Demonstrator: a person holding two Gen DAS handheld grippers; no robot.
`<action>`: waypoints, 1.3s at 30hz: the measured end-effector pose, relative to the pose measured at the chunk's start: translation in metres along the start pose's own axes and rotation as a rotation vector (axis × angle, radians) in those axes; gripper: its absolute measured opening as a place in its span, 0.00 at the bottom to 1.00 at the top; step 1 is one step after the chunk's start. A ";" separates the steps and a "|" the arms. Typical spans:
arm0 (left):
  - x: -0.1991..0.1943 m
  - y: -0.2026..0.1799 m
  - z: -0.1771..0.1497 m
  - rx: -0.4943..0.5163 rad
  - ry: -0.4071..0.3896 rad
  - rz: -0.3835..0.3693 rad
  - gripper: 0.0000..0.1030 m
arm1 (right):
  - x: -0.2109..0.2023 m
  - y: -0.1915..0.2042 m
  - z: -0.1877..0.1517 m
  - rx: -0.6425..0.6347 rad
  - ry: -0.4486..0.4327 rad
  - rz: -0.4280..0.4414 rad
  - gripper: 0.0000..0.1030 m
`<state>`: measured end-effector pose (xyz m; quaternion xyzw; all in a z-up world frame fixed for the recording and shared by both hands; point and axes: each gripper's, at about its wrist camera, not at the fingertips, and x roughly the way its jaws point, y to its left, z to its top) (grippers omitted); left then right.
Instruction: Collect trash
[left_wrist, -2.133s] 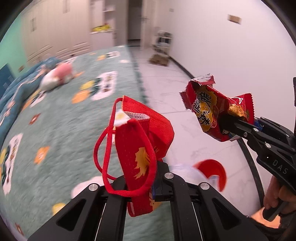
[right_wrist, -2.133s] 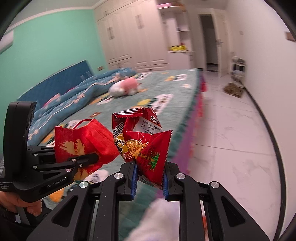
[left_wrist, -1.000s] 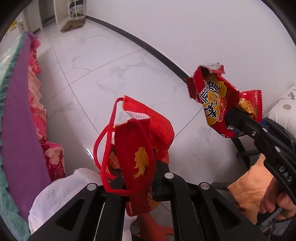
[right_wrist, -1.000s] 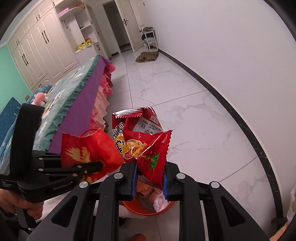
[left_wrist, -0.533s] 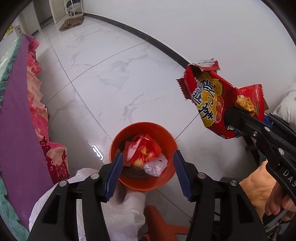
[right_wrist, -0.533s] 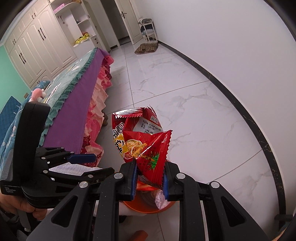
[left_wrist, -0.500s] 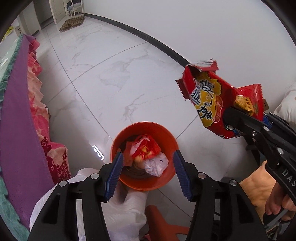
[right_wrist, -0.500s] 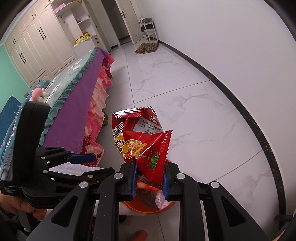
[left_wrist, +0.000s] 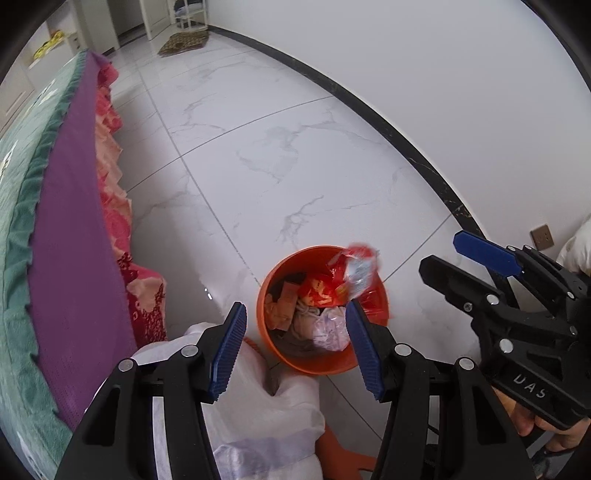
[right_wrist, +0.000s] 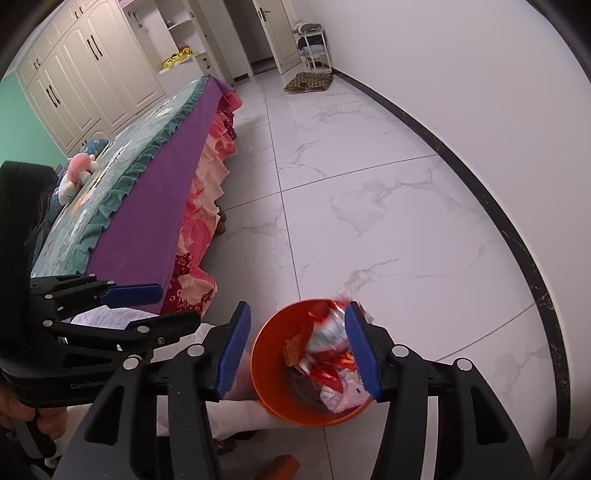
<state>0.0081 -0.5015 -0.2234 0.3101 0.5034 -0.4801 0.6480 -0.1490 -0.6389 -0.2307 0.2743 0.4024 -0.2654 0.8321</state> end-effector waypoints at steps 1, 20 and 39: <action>-0.001 0.002 -0.001 -0.005 -0.002 -0.001 0.56 | -0.002 0.003 0.001 -0.004 -0.003 0.003 0.52; -0.154 0.059 -0.059 -0.226 -0.353 0.123 0.79 | -0.103 0.111 0.032 -0.178 -0.235 0.150 0.60; -0.326 0.123 -0.222 -0.604 -0.738 0.649 0.94 | -0.187 0.332 0.010 -0.554 -0.394 0.568 0.69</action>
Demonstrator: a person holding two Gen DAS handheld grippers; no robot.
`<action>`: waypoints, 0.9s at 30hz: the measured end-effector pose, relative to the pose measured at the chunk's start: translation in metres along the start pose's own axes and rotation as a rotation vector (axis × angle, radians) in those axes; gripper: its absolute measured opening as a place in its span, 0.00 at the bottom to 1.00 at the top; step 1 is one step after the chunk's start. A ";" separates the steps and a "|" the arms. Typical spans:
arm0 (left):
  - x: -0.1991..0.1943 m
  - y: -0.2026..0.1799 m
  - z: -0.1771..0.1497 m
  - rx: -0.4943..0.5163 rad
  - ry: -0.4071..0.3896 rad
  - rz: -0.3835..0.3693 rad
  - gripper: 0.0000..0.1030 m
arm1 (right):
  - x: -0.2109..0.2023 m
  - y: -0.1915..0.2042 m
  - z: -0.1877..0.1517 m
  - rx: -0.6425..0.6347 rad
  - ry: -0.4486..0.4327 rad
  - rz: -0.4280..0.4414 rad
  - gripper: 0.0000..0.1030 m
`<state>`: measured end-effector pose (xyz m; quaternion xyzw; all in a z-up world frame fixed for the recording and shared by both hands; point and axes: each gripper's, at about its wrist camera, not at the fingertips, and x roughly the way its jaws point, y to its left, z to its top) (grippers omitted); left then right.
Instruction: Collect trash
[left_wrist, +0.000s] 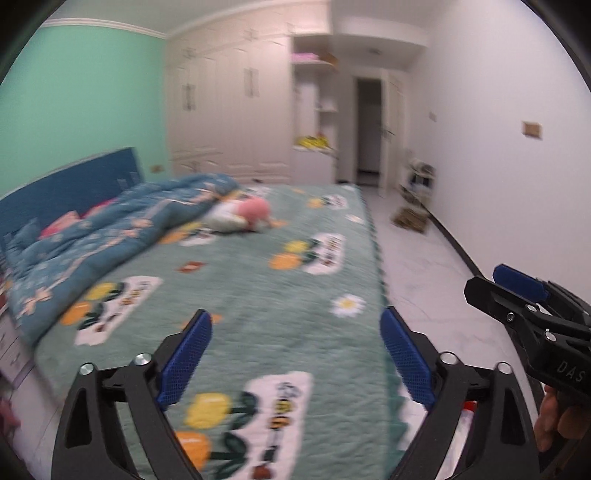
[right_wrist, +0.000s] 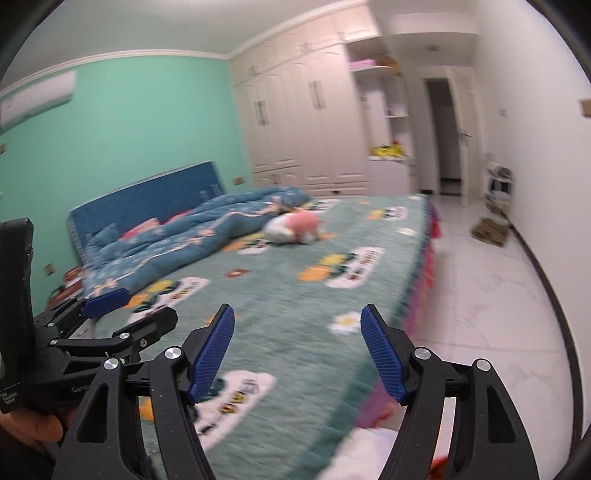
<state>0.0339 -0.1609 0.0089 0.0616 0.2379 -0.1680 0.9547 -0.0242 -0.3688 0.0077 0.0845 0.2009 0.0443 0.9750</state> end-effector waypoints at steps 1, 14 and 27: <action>-0.006 0.008 0.000 -0.009 -0.015 0.020 0.94 | 0.001 0.009 0.002 -0.007 -0.005 0.015 0.74; -0.060 0.087 -0.006 -0.170 -0.133 0.238 0.94 | -0.004 0.114 0.017 -0.170 -0.151 0.122 0.92; -0.071 0.097 -0.016 -0.164 -0.131 0.272 0.94 | -0.012 0.127 0.015 -0.184 -0.148 0.160 0.94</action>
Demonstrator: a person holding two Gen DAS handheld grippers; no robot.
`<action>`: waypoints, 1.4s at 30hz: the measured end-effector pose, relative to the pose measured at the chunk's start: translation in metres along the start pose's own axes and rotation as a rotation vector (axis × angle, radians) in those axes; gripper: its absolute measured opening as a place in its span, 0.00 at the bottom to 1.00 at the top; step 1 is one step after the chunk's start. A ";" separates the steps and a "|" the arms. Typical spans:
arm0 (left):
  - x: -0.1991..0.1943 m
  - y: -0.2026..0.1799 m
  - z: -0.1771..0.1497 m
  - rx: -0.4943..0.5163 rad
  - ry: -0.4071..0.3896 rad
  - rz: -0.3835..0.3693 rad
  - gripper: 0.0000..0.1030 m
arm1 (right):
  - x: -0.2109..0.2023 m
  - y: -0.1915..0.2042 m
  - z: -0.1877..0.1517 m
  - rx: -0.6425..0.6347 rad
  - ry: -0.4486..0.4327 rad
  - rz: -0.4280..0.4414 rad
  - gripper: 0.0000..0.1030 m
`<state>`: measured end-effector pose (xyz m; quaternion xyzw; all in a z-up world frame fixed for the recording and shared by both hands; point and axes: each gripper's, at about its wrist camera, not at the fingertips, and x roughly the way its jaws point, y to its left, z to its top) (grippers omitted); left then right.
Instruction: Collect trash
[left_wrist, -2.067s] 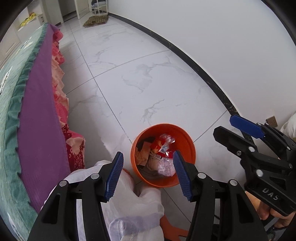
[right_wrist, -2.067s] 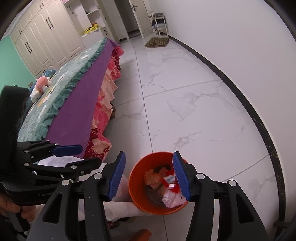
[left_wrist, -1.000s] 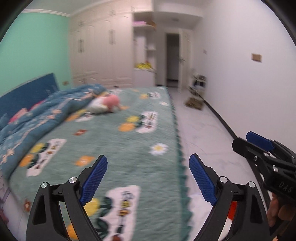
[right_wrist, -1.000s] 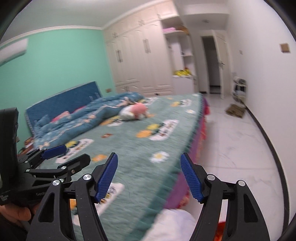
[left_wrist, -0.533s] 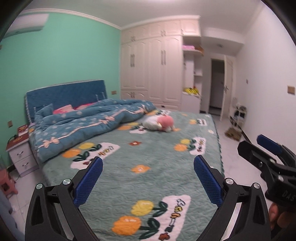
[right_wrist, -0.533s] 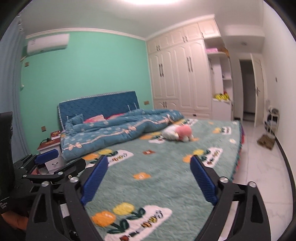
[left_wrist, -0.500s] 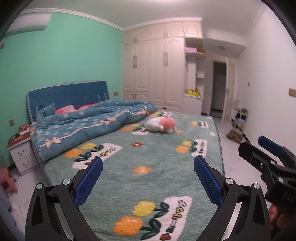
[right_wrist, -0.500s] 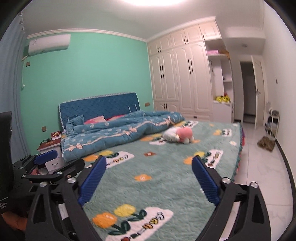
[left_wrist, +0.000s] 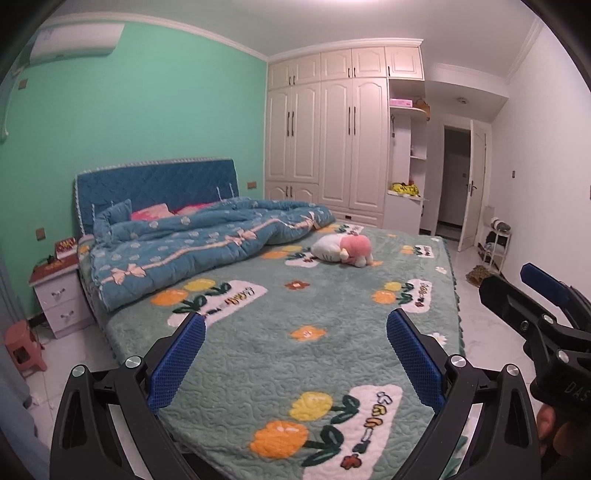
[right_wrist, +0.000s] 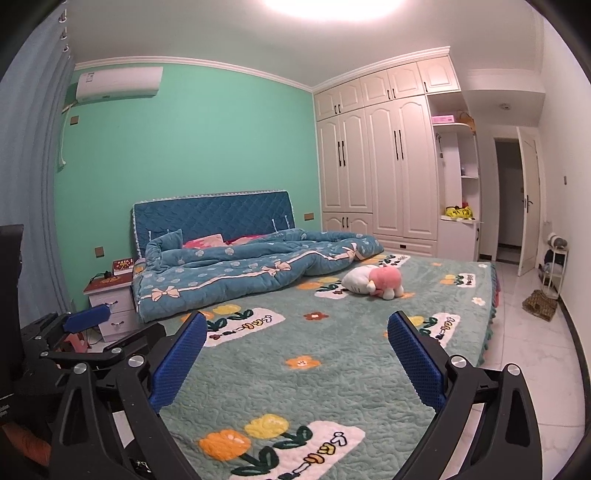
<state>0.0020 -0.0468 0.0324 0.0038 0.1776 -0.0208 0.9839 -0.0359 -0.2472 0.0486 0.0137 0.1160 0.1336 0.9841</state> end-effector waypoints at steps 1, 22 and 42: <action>-0.001 0.000 0.000 0.007 -0.004 -0.001 0.94 | 0.000 0.000 0.000 0.006 0.004 0.002 0.94; -0.003 0.010 -0.002 -0.013 -0.003 -0.023 0.94 | -0.001 -0.003 -0.003 -0.001 0.020 0.001 0.94; -0.002 0.011 -0.001 -0.009 -0.003 -0.029 0.94 | 0.000 -0.005 -0.005 0.000 0.027 0.005 0.94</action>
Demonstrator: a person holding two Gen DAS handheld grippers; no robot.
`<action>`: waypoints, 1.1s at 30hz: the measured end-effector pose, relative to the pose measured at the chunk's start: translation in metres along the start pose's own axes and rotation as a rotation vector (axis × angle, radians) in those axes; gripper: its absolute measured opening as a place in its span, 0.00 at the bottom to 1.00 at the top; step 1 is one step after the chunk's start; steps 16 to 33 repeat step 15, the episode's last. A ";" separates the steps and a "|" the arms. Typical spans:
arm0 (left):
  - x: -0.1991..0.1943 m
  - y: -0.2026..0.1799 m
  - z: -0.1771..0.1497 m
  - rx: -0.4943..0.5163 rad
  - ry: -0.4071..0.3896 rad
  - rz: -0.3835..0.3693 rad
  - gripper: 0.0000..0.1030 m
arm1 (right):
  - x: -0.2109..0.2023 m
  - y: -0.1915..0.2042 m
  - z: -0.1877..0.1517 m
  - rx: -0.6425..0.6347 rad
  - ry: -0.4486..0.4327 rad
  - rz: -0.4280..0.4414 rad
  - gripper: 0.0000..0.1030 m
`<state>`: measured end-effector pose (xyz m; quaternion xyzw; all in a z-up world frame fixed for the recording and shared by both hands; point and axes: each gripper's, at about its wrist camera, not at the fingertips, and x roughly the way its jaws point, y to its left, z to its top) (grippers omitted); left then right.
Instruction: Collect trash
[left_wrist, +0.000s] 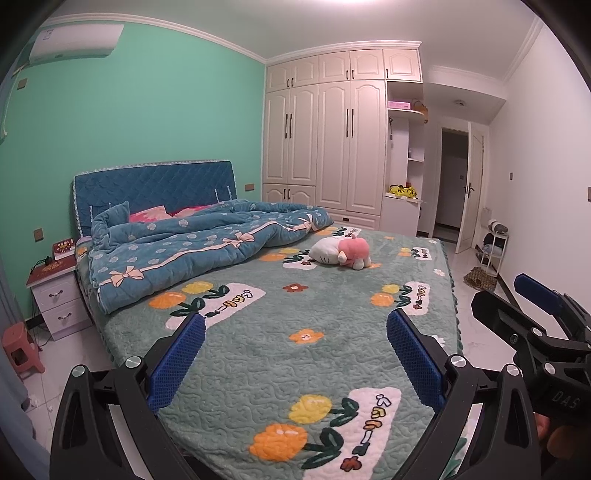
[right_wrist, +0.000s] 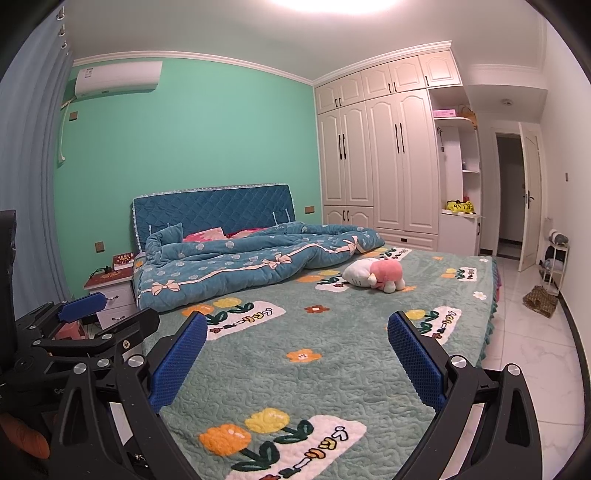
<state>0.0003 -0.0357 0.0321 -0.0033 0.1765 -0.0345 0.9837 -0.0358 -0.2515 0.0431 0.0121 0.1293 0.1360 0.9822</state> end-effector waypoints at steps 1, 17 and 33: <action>0.000 0.000 0.000 0.000 -0.001 -0.001 0.94 | 0.000 0.000 0.000 -0.001 -0.001 0.000 0.94; 0.003 0.005 0.002 -0.002 0.009 0.006 0.94 | 0.003 0.000 -0.001 0.009 0.005 -0.003 0.95; 0.003 0.005 0.002 -0.002 0.009 0.006 0.94 | 0.003 0.000 -0.001 0.009 0.005 -0.003 0.95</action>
